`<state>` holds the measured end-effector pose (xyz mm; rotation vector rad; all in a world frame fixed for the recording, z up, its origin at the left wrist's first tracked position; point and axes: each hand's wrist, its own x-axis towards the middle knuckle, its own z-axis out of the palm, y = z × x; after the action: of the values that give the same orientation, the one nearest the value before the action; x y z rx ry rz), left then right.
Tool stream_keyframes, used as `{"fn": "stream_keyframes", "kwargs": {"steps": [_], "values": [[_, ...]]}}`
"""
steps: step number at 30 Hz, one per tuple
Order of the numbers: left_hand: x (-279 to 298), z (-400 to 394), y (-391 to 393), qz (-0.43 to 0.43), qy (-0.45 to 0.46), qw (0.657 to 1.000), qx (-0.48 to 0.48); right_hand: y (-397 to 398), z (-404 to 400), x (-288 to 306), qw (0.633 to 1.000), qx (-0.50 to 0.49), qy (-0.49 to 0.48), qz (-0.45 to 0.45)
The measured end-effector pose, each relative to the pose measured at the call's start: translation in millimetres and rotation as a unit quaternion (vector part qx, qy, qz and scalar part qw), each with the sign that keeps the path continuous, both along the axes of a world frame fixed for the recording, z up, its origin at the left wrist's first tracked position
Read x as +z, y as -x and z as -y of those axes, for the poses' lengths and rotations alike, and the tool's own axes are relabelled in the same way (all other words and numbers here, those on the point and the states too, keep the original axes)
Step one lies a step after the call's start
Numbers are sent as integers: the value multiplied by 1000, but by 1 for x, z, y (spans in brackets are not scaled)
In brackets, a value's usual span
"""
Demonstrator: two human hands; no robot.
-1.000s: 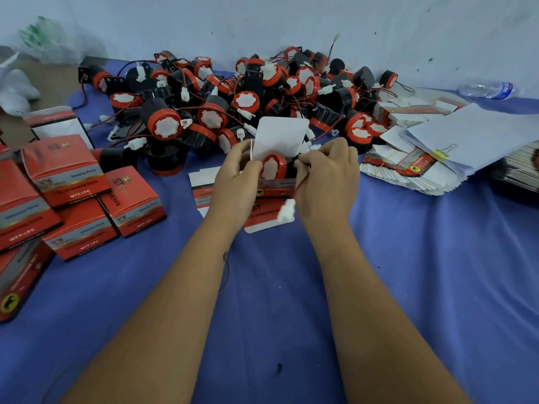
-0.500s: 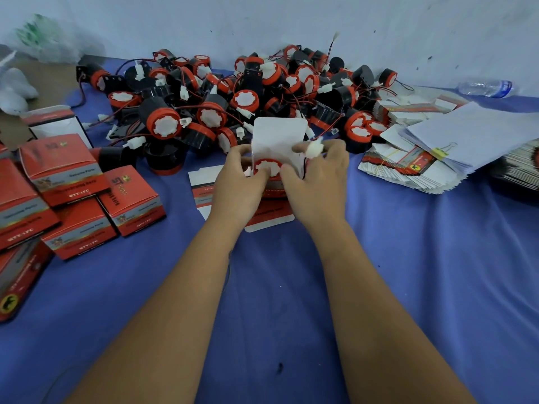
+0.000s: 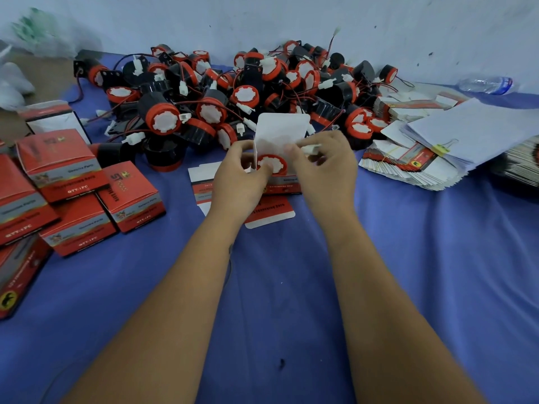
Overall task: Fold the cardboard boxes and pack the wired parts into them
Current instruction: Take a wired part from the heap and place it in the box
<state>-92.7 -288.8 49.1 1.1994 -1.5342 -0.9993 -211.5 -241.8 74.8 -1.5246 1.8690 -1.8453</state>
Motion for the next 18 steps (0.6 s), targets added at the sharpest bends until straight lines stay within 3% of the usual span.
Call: {"fn": "stream_keyframes", "kwargs": {"steps": [3, 5, 14, 18], "values": [[0, -1, 0, -3, 12, 1000, -2, -1, 5, -13, 980, -58, -36, -184], [0, -1, 0, -3, 13, 1000, -3, 0, 5, -19, 966, -86, -61, -237], [0, -1, 0, -7, 11, 1000, -3, 5, 4, -20, 963, -28, -162, -215], [1, -1, -1, -3, 10, 1000, -7, 8, 6, -17, 986, -50, -98, -122]]}}
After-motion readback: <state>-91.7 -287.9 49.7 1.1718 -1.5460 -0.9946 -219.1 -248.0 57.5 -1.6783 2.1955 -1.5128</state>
